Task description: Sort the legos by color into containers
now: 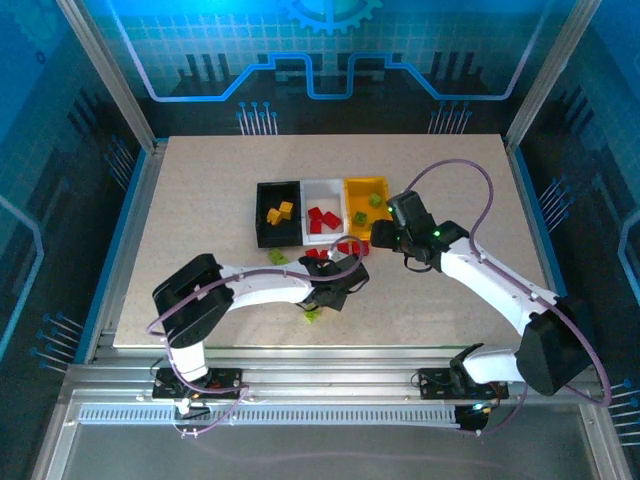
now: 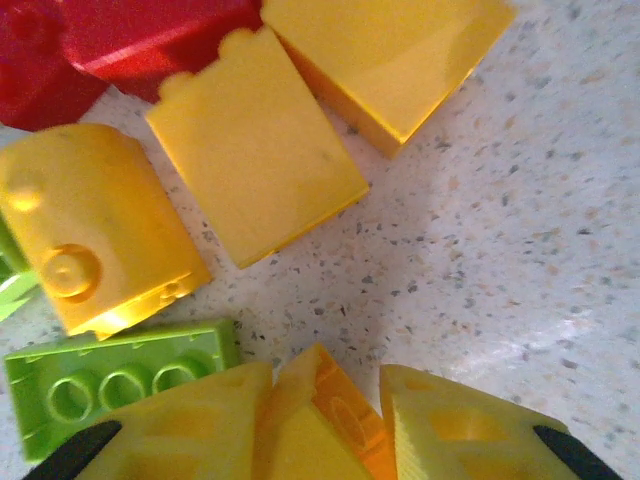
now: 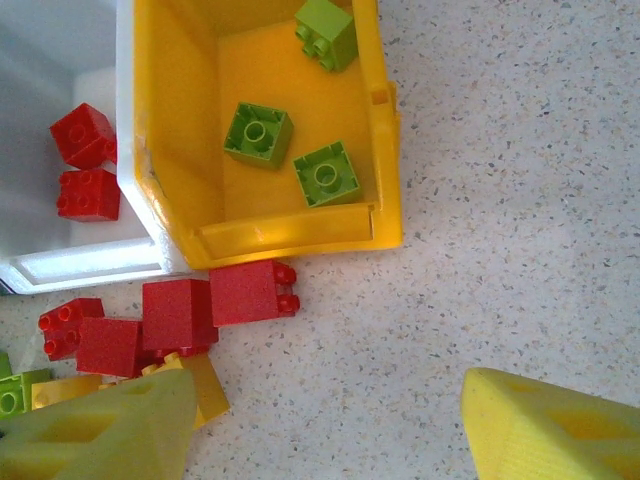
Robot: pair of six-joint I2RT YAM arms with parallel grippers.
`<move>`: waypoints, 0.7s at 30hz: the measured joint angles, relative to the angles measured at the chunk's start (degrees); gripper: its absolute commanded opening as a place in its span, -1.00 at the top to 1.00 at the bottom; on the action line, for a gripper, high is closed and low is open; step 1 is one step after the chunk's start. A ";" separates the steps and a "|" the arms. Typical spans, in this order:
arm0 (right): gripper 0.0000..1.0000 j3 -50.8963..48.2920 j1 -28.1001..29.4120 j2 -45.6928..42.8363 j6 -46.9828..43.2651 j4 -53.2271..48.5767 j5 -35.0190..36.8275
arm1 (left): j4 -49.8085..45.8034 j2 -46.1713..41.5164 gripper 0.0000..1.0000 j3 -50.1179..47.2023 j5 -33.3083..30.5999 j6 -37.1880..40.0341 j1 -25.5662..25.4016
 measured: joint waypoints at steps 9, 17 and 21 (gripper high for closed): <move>-0.44 -0.96 0.00 -0.04 0.52 0.48 -0.83 | 0.11 -16.68 0.61 -0.39 -1.84 -1.25 9.31; -0.44 -1.01 0.50 -0.02 1.14 0.59 -1.27 | 1.42 -7.63 0.65 9.42 -3.08 0.22 27.04; -0.45 -1.01 2.99 -0.02 1.11 0.26 -1.22 | 1.25 0.13 0.66 16.87 -2.99 0.48 31.12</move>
